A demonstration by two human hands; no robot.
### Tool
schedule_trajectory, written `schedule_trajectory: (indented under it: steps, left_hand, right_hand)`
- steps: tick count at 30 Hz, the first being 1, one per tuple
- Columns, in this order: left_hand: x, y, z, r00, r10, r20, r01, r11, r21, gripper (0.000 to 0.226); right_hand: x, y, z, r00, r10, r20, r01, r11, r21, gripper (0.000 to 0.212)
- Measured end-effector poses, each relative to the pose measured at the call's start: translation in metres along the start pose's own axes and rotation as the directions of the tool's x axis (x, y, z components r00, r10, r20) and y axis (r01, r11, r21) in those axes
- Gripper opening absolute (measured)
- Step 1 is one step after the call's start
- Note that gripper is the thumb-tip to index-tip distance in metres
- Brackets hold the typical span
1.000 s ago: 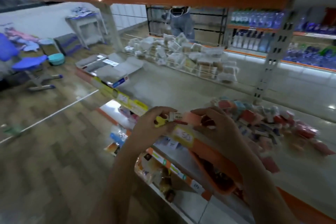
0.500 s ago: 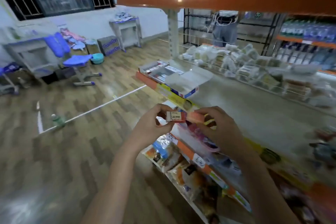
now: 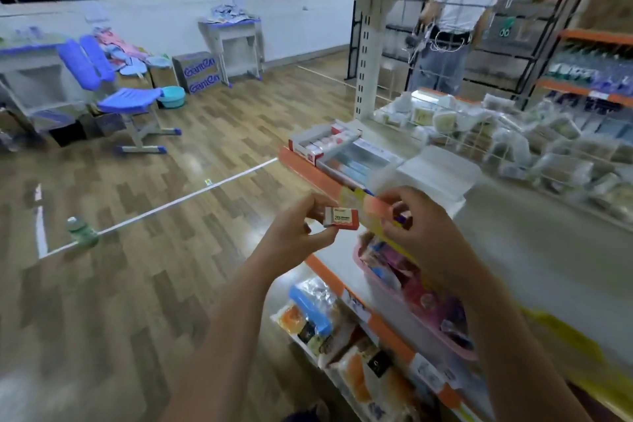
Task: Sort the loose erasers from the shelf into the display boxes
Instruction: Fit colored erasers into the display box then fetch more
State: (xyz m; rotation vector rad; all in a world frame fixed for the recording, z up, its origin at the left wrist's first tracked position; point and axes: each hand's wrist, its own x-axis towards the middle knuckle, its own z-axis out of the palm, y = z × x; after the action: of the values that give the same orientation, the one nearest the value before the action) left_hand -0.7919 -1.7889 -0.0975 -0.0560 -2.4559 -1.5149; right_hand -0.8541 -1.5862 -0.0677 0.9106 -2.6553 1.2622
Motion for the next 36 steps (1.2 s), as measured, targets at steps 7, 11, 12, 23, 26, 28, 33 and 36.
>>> schedule_trajectory:
  steps: [7, 11, 12, 23, 26, 28, 33, 36]
  left_hand:
    - [0.116, -0.045, -0.051, 0.997, 0.032, 0.074, -0.031, 0.999, -0.016, 0.028]
    - [0.173, -0.065, -0.068, 0.991, 0.016, 0.135, -0.016, 1.000, 0.000, 0.034]
    - [0.185, -0.069, -0.070, 0.988, 0.021, 0.154, -0.018, 1.000, -0.018, 0.034]
    - [0.312, -0.106, -0.080, 0.878, 0.178, 0.445, -0.140, 0.983, -0.118, 0.031]
    - [0.335, -0.114, -0.082, 0.827, 0.220, 0.517, -0.175, 0.975, -0.135, 0.028]
    - [0.347, -0.120, -0.082, 0.797, 0.229, 0.559, -0.183, 0.973, -0.137, 0.028]
    - [0.365, -0.135, -0.082, 0.747, 0.266, 0.609, -0.206, 0.964, -0.168, 0.029]
    - [0.371, -0.143, -0.082, 0.728, 0.279, 0.626, -0.216, 0.960, -0.177, 0.029]
  right_hand:
    - [0.130, 0.011, 0.022, 0.998, 0.048, -0.033, -0.054, 0.978, -0.200, 0.028]
    - [0.174, 0.032, 0.035, 0.978, 0.201, -0.052, -0.208, 0.936, -0.285, 0.029]
    - [0.183, 0.037, 0.039, 0.969, 0.240, -0.055, -0.245, 0.920, -0.305, 0.029]
    - [0.231, 0.062, 0.084, 0.811, 0.538, -0.231, -0.582, 0.706, -0.402, 0.023]
    - [0.233, 0.062, 0.101, 0.768, 0.537, -0.350, -0.639, 0.680, -0.359, 0.019]
    - [0.234, 0.063, 0.112, 0.739, 0.534, -0.411, -0.666, 0.672, -0.325, 0.018]
    - [0.239, 0.065, 0.123, 0.622, 0.585, -0.521, -0.754, 0.626, -0.198, 0.015]
    - [0.238, 0.064, 0.125, 0.582, 0.606, -0.542, -0.780, 0.605, -0.162, 0.015]
